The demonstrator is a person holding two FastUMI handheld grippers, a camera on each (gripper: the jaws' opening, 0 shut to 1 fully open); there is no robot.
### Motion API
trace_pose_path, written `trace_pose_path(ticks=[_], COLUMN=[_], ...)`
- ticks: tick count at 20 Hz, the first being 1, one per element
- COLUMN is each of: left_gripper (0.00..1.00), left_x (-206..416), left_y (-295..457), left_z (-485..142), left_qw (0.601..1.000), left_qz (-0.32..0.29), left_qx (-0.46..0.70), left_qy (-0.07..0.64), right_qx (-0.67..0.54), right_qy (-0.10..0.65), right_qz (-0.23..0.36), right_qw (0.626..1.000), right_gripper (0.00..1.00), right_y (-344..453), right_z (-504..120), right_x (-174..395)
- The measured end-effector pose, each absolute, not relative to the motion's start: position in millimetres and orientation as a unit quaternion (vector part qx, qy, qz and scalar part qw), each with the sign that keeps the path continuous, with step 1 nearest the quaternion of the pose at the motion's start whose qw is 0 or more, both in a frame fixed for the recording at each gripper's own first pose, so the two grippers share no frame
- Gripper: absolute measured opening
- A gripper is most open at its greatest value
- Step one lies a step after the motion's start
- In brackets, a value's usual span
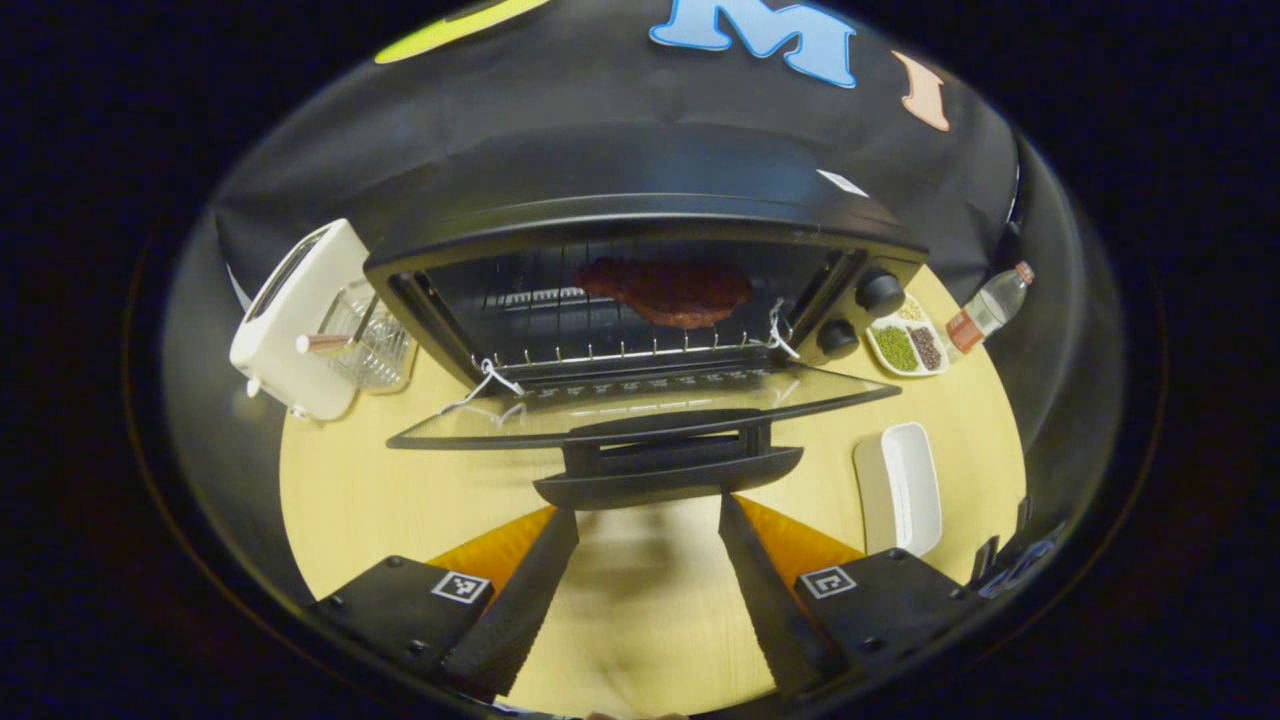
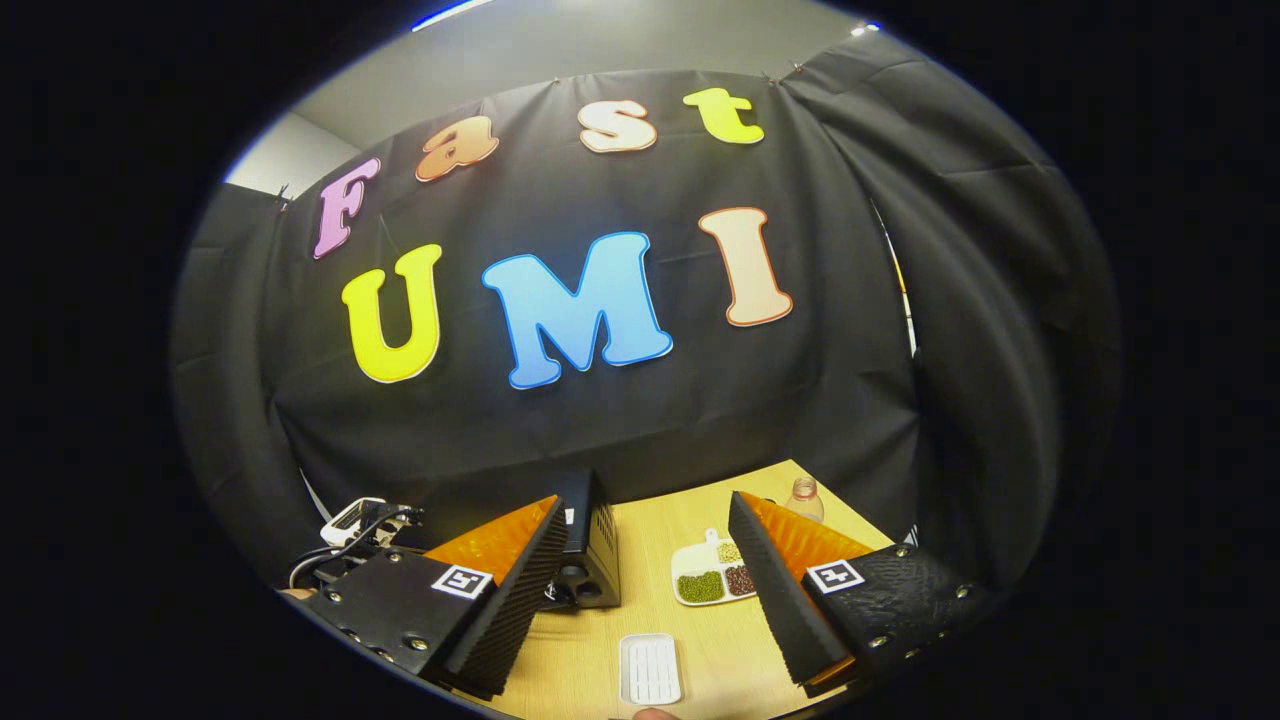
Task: Open the electric oven with the left hand, put the food in, and close the electric oven.
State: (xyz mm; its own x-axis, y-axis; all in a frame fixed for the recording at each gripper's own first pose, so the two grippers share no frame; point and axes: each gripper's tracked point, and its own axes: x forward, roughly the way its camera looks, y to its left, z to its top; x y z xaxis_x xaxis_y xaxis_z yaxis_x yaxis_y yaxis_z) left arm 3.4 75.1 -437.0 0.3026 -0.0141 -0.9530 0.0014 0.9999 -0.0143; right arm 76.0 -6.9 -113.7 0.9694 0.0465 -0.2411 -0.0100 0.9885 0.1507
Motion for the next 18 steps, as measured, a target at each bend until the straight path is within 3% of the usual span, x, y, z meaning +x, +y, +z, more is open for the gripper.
trace_pose_path(ticks=[11, 18], left_gripper=[0.94, 0.94], left_x=[19, 41], left_y=[75, 69], left_z=[-429, -400], left_qw=[0.825, 0.862], left_qz=[0.006, 0.019], left_qx=[-0.003, 0.002], left_qy=[0.565, 0.506], right_qx=[0.083, 0.074], right_qy=[0.131, 0.127], right_qz=[-0.003, 0.001], right_qw=[0.988, 0.989], right_gripper=[0.98, 0.98], right_y=[-32, -50], right_z=[-121, -118], right_x=[65, 66])
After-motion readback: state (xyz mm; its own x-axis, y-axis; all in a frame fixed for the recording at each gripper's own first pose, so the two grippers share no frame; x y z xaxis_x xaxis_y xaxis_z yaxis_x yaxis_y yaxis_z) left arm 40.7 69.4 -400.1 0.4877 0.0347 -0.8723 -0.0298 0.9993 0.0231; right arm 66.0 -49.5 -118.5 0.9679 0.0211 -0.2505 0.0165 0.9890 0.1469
